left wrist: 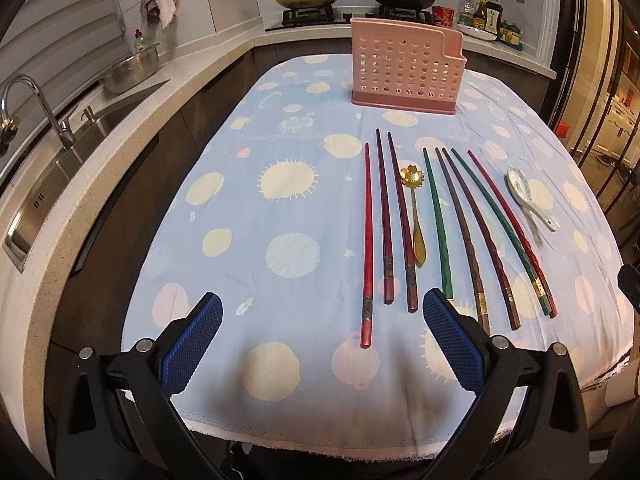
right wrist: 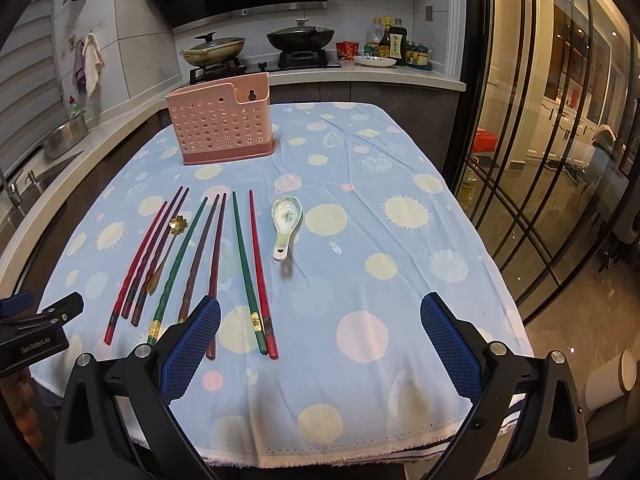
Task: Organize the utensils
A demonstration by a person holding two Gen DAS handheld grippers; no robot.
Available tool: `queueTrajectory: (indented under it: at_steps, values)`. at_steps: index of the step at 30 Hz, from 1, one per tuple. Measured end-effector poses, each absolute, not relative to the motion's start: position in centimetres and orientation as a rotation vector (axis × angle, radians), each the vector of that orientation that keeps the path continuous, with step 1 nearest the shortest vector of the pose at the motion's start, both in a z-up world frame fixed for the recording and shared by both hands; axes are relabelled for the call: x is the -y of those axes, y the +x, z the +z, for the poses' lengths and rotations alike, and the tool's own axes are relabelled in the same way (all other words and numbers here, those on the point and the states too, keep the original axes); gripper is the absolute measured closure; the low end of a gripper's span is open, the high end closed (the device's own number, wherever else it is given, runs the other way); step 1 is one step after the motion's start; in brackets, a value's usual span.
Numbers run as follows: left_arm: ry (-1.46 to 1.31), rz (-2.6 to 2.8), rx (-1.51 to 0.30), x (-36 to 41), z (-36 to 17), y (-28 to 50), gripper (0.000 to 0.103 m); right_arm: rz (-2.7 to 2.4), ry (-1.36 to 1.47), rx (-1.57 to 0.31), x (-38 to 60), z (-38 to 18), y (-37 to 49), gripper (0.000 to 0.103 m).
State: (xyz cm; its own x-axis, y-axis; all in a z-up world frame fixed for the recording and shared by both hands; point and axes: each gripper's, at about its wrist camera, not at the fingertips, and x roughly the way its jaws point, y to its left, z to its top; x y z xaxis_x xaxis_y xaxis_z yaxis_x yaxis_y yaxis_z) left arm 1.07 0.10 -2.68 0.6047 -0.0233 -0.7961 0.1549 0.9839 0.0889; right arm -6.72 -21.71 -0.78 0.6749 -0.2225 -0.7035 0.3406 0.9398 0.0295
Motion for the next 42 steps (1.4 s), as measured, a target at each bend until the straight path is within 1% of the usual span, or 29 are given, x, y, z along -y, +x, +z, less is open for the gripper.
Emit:
queueTrajectory:
  at_steps: [10,15,17,18,19,21,22,23,26,28,29,31,32,34,36,40,42]
  values:
    - [0.17,-0.123,-1.0,-0.4,-5.9,2.4,0.009,-0.317,0.174,-0.797,22.3,-1.9,-5.8,0.007]
    - [0.198,-0.12,-1.016,-0.6,-6.7,2.9,0.011,-0.311,0.171,-0.812,22.1,-2.2,-5.0,0.007]
    - [0.186,-0.129,-1.033,-1.0,-7.0,3.3,0.017,-0.309,0.171,-0.816,22.0,-2.4,-4.7,0.007]
    - [0.18,-0.134,-1.044,-1.1,-7.2,3.4,0.023,-0.309,0.172,-0.818,22.0,-2.4,-4.6,0.007]
    - [0.175,-0.14,-1.053,-1.2,-7.4,3.5,0.026,-0.306,0.173,-0.821,22.0,-2.5,-4.4,0.007]
    - [0.159,-0.164,-1.064,-1.2,-7.6,3.7,0.029,-0.303,0.174,-0.825,21.9,-2.6,-4.1,0.007]
    - [0.16,-0.171,-1.069,-1.1,-7.8,3.7,0.035,-0.3,0.174,-0.828,21.9,-2.7,-3.9,0.007]
    - [0.164,-0.18,-1.078,-1.0,-8.0,3.7,0.039,-0.298,0.175,-0.831,21.8,-2.8,-3.8,0.007]
    - [0.163,-0.199,-1.073,-0.9,-8.0,3.5,0.045,-0.294,0.172,-0.834,21.7,-2.9,-3.5,0.007]
    - [0.161,-0.21,-1.069,-0.9,-8.0,3.5,0.052,-0.293,0.172,-0.837,21.7,-3.0,-3.3,0.007]
    - [0.161,-0.215,-1.066,-0.9,-7.9,3.5,0.054,-0.29,0.173,-0.838,21.7,-3.0,-3.2,0.007]
    - [0.16,-0.23,-1.06,-0.8,-7.8,3.6,0.068,-0.29,0.171,-0.836,21.8,-3.1,-3.0,0.007]
    - [0.158,-0.237,-1.059,-0.8,-7.8,3.6,0.071,-0.288,0.171,-0.835,21.8,-3.1,-2.8,0.009]
    - [0.153,-0.246,-1.06,-0.8,-7.7,4.0,0.086,-0.284,0.177,-0.837,22.0,-3.2,-2.3,0.014]
    - [0.15,-0.248,-1.06,-0.7,-7.7,4.4,0.093,-0.275,0.187,-0.838,22.4,-3.4,-1.5,0.02]
    - [0.137,-0.249,-1.06,-0.8,-7.8,5.1,0.095,-0.258,0.203,-0.851,22.9,-3.9,0.5,0.038]
    - [0.136,-0.246,-1.06,-0.7,-7.8,5.5,0.095,-0.25,0.205,-0.856,23.1,-4.2,1.6,0.043]
